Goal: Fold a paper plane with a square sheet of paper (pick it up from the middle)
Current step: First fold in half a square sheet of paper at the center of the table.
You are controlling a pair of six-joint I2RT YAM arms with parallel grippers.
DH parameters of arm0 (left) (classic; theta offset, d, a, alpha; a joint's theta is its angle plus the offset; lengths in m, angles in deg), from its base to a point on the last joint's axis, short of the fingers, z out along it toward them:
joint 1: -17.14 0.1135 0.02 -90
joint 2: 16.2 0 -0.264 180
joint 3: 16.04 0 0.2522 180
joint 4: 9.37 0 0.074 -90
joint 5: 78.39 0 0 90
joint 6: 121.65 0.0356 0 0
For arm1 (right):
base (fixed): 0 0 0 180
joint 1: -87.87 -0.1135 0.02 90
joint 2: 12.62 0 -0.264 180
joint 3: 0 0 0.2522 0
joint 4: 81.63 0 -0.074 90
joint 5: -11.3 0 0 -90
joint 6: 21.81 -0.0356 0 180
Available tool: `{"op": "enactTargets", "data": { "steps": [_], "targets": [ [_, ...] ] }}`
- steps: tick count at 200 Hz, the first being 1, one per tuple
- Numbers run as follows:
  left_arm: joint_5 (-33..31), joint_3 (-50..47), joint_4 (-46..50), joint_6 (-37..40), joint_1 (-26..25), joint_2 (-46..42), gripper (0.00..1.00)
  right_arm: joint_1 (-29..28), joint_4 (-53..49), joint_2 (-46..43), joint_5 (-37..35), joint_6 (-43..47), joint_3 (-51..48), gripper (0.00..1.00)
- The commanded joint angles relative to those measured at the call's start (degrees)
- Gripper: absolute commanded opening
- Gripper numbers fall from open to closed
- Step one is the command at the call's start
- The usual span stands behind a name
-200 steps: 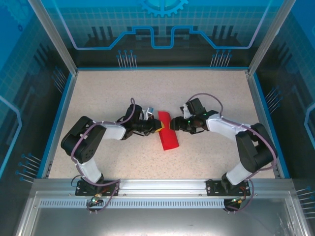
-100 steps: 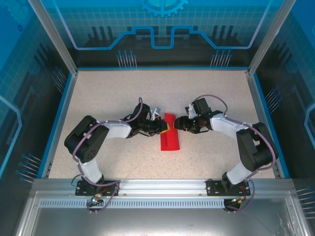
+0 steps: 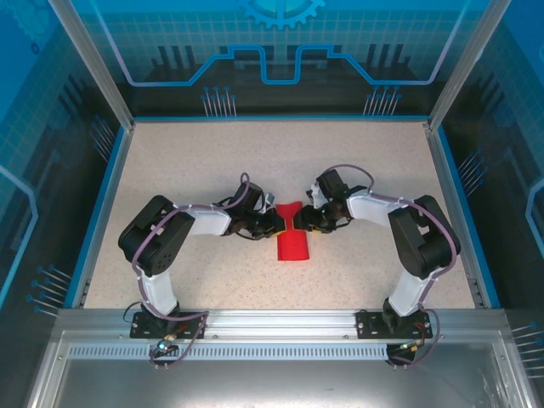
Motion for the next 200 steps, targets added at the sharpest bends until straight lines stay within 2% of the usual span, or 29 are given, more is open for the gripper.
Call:
{"op": "enactTargets", "data": {
  "steps": [1, 29, 48, 69, 101, 200],
  "targets": [
    [-1.45, 2.18, 2.16, 1.2, 0.05, 1.12, 0.11, -1.68, -4.38, 1.95, -2.22, 2.01, 1.9, 0.54],
    [-2.4, 2.19, 3.18, 1.34, 0.2, 0.3, 0.16, -2.29, -5.96, 3.09, -5.17, 2.34, 2.51, 0.53],
    [-4.37, 1.83, 5.37, 2.19, 0.53, -1.78, 0.34, -2.91, -7.33, 4.16, -7.51, 2.22, 3.2, 0.5],
    [-9.44, 2.27, 11.07, 4.36, 1.25, -5.28, 0.43, -3.83, -9.22, 5.7, -10.56, 2.13, 4.13, 0.49],
    [-12.38, 1.66, 13.53, 5.23, 2.59, -8.84, 0.45, -4.76, -10.49, 8.58, -13.27, 1.24, 5.02, 0.48],
    [-11.49, 2.08, 11.45, 3.81, 2.68, -7.37, 0.38, -8.1, -14.64, 15.19, -19.38, -2.51, 8.72, 0.52]
  ]
}}
